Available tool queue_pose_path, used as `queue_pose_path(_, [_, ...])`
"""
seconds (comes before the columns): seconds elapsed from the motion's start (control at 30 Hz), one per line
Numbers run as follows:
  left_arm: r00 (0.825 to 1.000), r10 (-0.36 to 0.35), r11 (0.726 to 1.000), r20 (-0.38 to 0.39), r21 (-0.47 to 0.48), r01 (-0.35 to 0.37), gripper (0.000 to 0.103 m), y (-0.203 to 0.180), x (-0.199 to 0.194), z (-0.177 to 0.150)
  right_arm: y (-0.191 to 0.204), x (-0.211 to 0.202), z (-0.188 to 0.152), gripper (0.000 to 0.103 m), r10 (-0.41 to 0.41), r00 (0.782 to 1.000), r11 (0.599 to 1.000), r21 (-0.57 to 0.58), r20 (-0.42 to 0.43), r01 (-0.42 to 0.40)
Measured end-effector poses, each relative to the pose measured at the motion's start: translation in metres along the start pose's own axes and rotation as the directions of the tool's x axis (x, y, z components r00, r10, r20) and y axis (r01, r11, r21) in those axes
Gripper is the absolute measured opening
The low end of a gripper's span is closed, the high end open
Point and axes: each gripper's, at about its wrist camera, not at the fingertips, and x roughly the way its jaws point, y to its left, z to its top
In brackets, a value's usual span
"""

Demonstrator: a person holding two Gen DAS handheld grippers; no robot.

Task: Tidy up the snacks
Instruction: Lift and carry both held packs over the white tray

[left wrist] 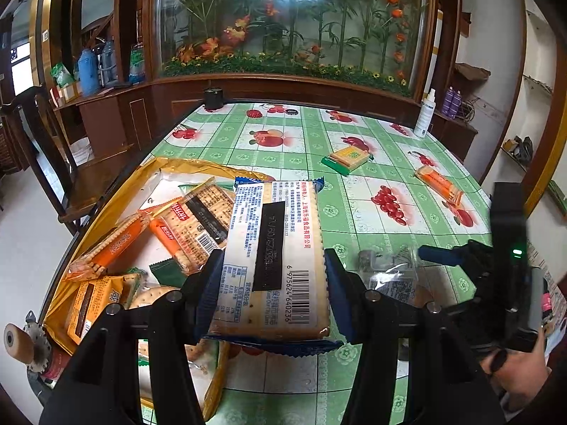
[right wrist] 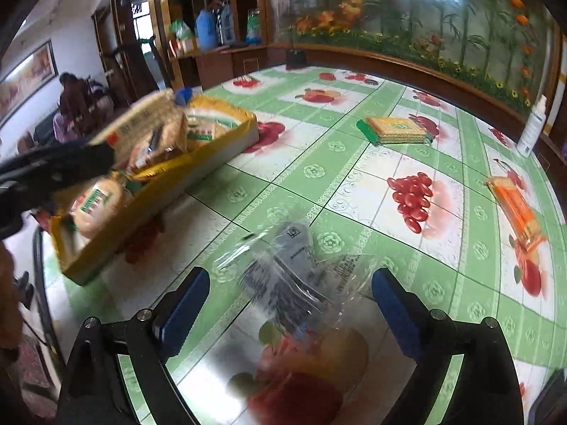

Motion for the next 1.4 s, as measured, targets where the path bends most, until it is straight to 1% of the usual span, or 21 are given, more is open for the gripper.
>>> queue_pose_path(0.07, [1.0, -0.002, 1.0, 0.001, -0.004, 0.002, 0.053, 0.002, -0.001, 0.0, -0.002, 0.01, 0.002, 0.094, 0.006, 1.0, 1.0, 0.008, -0.02, -0.005])
queue_pose_path(0.17, [1.0, -0.004, 1.0, 0.002, -0.01, 0.004, 0.053, 0.005, -0.002, 0.001, -0.008, 0.024, 0.004, 0.091, 0.051, 0.998, 0.998, 0.048, -0.047, -0.049])
queue_pose_path(0.2, [1.0, -0.003, 1.0, 0.001, -0.012, 0.003, 0.053, 0.006, -0.002, 0.001, -0.011, 0.029, 0.003, 0.077, 0.069, 0.996, 0.995, 0.071, -0.056, -0.065])
queue_pose_path(0.23, [1.0, -0.003, 1.0, 0.0, -0.015, 0.003, 0.053, 0.008, -0.002, 0.001, -0.014, 0.032, 0.003, 0.07, 0.083, 0.995, 0.993, 0.089, -0.059, -0.078])
queue_pose_path(0.3, [1.0, -0.003, 1.0, -0.003, -0.019, 0.003, 0.053, 0.009, -0.001, 0.001, -0.02, 0.032, 0.002, 0.063, 0.126, 0.991, 0.982, 0.144, -0.037, -0.12])
queue_pose_path(0.33, [1.0, -0.002, 1.0, -0.004, -0.022, 0.002, 0.053, 0.011, -0.002, 0.0, -0.021, 0.032, 0.002, 0.061, 0.138, 0.99, 0.979, 0.157, -0.033, -0.131])
queue_pose_path(0.4, [1.0, 0.0, 1.0, -0.004, -0.029, 0.0, 0.053, 0.013, -0.002, -0.001, -0.025, 0.031, 0.003, 0.053, 0.162, 0.987, 0.971, 0.179, -0.023, -0.156])
queue_pose_path(0.43, [1.0, -0.001, 0.999, -0.003, -0.032, 0.0, 0.053, 0.015, -0.002, -0.001, -0.025, 0.03, 0.003, 0.05, 0.169, 0.985, 0.969, 0.183, -0.018, -0.163])
queue_pose_path(0.47, [1.0, 0.001, 0.999, 0.0, -0.035, -0.001, 0.053, 0.016, -0.003, 0.0, -0.025, 0.029, 0.004, 0.044, 0.176, 0.984, 0.967, 0.188, -0.012, -0.171])
queue_pose_path(0.53, [1.0, 0.004, 0.999, 0.007, -0.037, -0.004, 0.053, 0.018, -0.005, 0.0, -0.024, 0.025, 0.006, 0.041, 0.194, 0.981, 0.962, 0.194, 0.006, -0.191])
queue_pose_path(0.57, [1.0, 0.006, 0.999, 0.01, -0.038, -0.006, 0.053, 0.019, -0.006, 0.001, -0.022, 0.023, 0.006, 0.037, 0.193, 0.981, 0.963, 0.19, 0.014, -0.192])
queue_pose_path(0.73, [0.999, 0.024, 0.999, 0.036, -0.05, -0.022, 0.053, 0.027, -0.015, 0.004, -0.011, 0.006, 0.016, 0.035, 0.217, 0.972, 0.959, 0.165, 0.083, -0.229])
queue_pose_path(0.8, [0.998, 0.039, 0.998, 0.05, -0.056, -0.036, 0.054, 0.032, -0.02, 0.006, -0.006, -0.002, 0.022, 0.035, 0.233, 0.965, 0.955, 0.157, 0.118, -0.25])
queue_pose_path(0.83, [0.997, 0.047, 0.997, 0.055, -0.059, -0.044, 0.054, 0.035, -0.022, 0.007, -0.003, -0.006, 0.028, 0.035, 0.247, 0.959, 0.952, 0.151, 0.139, -0.267])
queue_pose_path(0.97, [0.992, 0.102, 0.993, 0.069, -0.069, -0.098, 0.054, 0.049, -0.027, 0.008, 0.011, -0.013, 0.05, 0.035, 0.278, 0.944, 0.945, 0.123, 0.176, -0.302])
queue_pose_path(1.17, [0.987, 0.152, 0.983, 0.052, -0.108, -0.145, 0.054, 0.078, -0.027, 0.001, 0.042, -0.005, 0.075, 0.035, 0.333, 0.923, 0.933, 0.078, 0.192, -0.352])
queue_pose_path(1.3, [0.984, 0.175, 0.977, 0.035, -0.131, -0.17, 0.054, 0.092, -0.025, -0.006, 0.063, 0.008, 0.086, 0.035, 0.386, 0.904, 0.912, 0.07, 0.184, -0.403])
queue_pose_path(1.4, [0.983, 0.184, 0.973, 0.022, -0.142, -0.179, 0.054, 0.1, -0.024, -0.011, 0.076, 0.018, 0.093, 0.035, 0.396, 0.901, 0.909, 0.061, 0.178, -0.411])
